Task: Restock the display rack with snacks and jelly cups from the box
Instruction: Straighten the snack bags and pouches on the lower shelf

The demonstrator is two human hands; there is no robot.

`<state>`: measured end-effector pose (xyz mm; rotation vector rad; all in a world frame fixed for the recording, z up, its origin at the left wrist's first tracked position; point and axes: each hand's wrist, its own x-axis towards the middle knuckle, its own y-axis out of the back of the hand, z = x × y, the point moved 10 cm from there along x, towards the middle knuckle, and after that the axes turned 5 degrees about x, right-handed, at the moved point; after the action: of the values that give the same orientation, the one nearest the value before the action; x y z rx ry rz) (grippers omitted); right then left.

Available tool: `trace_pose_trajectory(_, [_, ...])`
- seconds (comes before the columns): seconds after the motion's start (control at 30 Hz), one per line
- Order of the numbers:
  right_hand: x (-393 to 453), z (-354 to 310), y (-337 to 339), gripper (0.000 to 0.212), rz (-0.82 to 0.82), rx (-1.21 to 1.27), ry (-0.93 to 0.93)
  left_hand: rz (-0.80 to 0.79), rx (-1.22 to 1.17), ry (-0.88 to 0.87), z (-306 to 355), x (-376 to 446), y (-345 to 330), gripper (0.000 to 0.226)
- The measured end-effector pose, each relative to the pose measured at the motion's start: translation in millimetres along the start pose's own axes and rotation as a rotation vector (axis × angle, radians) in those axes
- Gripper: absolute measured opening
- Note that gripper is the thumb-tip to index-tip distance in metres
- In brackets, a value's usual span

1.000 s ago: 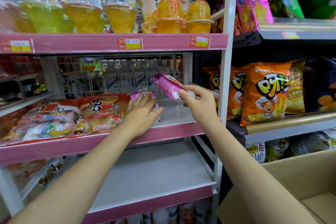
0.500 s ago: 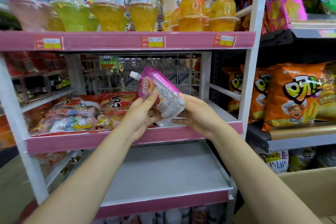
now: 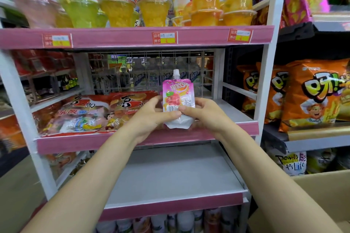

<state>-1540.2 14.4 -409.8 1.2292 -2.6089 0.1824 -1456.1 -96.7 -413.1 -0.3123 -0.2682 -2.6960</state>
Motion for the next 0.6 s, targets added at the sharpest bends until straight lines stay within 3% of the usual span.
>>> trace_pose_trajectory(0.17, [-0.1,3.5,2.3,0.034,0.058,-0.013,0.045,0.141,0.151,-0.036,4.9,-4.3,12.0,0.061])
trace_pose_trajectory(0.27, [-1.2,-1.9,16.6,0.035,0.197,-0.005,0.121,0.352,0.450,-0.154,21.7,-8.5,30.1,0.060])
trace_pose_trajectory(0.33, [-2.6,-9.2,27.7,0.032,0.296,-0.064,0.178,0.372,0.600,-0.235,36.6,-12.4,23.7,0.049])
trace_pose_trajectory(0.47, [-2.0,-14.6,18.8,0.025,0.234,-0.078,0.203,0.109,0.361,-0.157,23.5,-6.0,-11.0,0.077])
trace_pose_trajectory(0.53, [-2.7,-13.3,4.5,0.024,0.109,0.037,0.188,0.141,0.270,-0.136,17.9,-5.5,-12.0,0.077])
trace_pose_trajectory(0.6, [-4.0,-15.5,-5.4,0.029,0.037,-0.023,0.224,0.225,0.149,-0.132,10.1,-7.3,-5.9,0.061])
